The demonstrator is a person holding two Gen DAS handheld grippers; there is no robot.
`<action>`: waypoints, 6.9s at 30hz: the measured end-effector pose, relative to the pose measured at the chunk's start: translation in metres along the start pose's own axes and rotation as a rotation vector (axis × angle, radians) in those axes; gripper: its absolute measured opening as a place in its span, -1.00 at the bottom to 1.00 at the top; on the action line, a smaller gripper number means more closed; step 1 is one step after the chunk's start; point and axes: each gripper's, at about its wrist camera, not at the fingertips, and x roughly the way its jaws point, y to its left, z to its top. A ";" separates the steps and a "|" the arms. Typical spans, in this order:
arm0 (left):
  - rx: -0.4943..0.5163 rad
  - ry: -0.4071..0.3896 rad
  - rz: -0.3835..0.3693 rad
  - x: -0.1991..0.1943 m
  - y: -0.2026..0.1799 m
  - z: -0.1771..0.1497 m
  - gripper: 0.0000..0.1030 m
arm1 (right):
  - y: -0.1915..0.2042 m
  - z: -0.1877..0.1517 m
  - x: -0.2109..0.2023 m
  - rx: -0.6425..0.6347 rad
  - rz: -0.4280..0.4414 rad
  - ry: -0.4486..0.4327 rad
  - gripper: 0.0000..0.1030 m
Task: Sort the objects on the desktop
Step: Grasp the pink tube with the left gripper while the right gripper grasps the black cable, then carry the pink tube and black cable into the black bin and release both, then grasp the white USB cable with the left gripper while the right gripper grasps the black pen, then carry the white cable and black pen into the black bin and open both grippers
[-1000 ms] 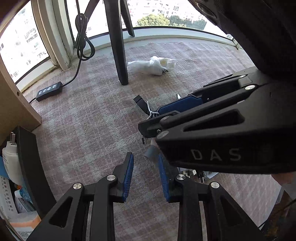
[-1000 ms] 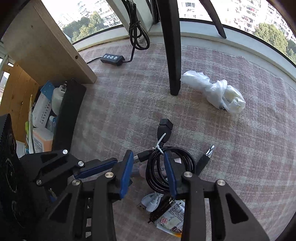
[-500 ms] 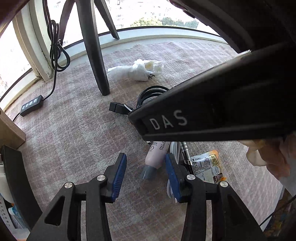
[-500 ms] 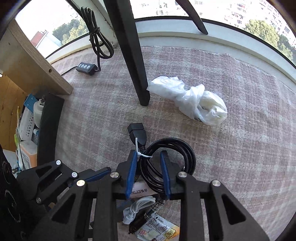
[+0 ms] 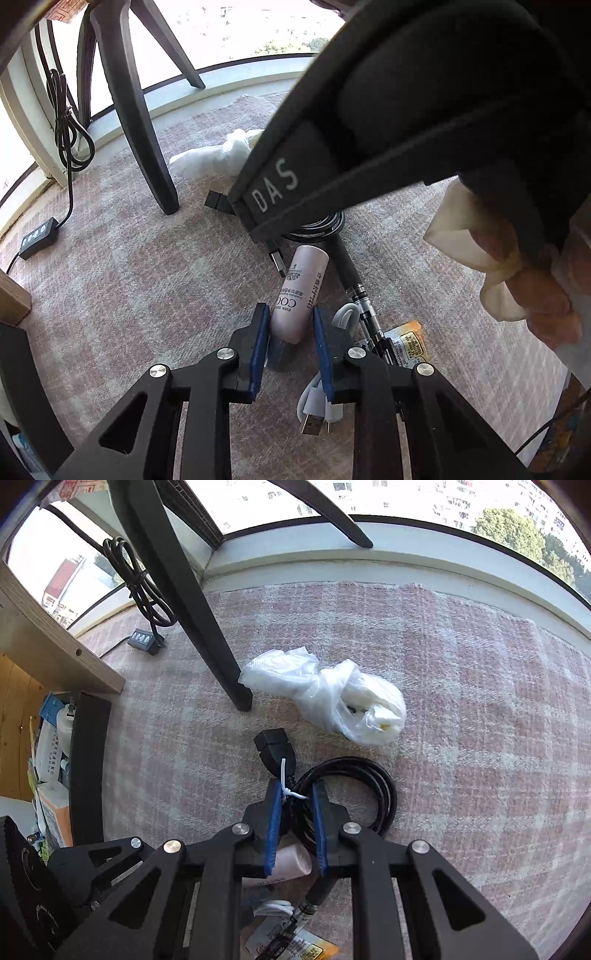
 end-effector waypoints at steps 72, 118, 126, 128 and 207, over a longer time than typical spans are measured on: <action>-0.693 -0.320 0.413 -0.286 0.239 -0.213 -0.02 | 0.324 0.001 -0.063 -0.335 0.212 -0.122 -0.09; -0.043 -0.035 0.095 -0.069 -0.027 -0.041 -0.06 | -0.013 -0.127 -0.079 0.102 -0.049 -0.105 -0.12; 0.013 0.014 0.078 -0.040 -0.030 -0.034 -0.06 | -0.010 -0.112 -0.056 0.116 -0.027 -0.073 -0.28; 0.013 0.018 0.076 -0.035 -0.029 -0.033 -0.08 | -0.010 -0.108 -0.050 0.118 -0.027 -0.062 -0.28; -0.654 -0.325 0.462 -0.308 0.205 -0.242 -0.83 | 0.317 -0.083 -0.094 -0.303 0.245 -0.118 -0.78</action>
